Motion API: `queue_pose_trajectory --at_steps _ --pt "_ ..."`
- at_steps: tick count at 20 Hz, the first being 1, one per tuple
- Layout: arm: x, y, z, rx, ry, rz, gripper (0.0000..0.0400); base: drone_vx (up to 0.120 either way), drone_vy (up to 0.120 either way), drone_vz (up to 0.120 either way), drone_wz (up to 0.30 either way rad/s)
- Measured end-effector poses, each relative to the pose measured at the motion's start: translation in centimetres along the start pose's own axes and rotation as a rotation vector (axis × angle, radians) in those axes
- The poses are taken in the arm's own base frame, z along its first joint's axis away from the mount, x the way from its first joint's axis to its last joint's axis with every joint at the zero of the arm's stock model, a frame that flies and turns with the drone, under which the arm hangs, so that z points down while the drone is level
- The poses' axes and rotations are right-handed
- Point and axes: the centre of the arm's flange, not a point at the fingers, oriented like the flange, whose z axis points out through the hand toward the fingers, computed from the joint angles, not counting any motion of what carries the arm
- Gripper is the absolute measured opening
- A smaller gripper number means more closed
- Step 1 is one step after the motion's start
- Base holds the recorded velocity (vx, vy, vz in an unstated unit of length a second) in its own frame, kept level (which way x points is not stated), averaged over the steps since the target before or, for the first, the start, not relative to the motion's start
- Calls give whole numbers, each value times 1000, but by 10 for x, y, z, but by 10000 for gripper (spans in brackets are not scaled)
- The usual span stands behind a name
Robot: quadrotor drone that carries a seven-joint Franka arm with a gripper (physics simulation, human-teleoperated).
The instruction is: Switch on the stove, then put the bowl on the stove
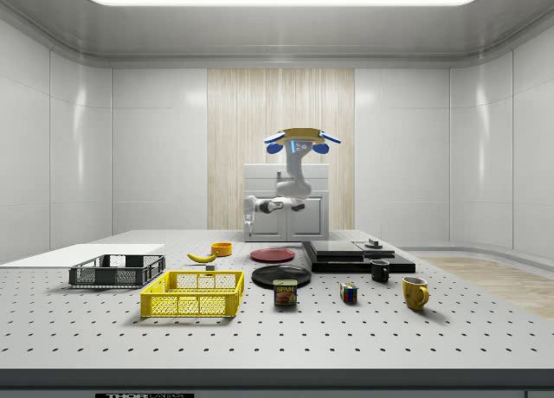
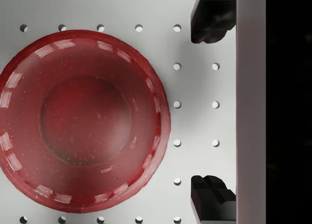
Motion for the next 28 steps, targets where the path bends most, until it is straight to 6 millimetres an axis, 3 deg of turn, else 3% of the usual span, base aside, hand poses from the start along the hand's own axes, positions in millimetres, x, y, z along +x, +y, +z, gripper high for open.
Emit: queue_pose_trajectory --at_steps 18,28 --pt "0 0 0 0 0 0 400 120 0 0 0" --pt "0 0 0 0 0 0 400 120 0 -92 0"
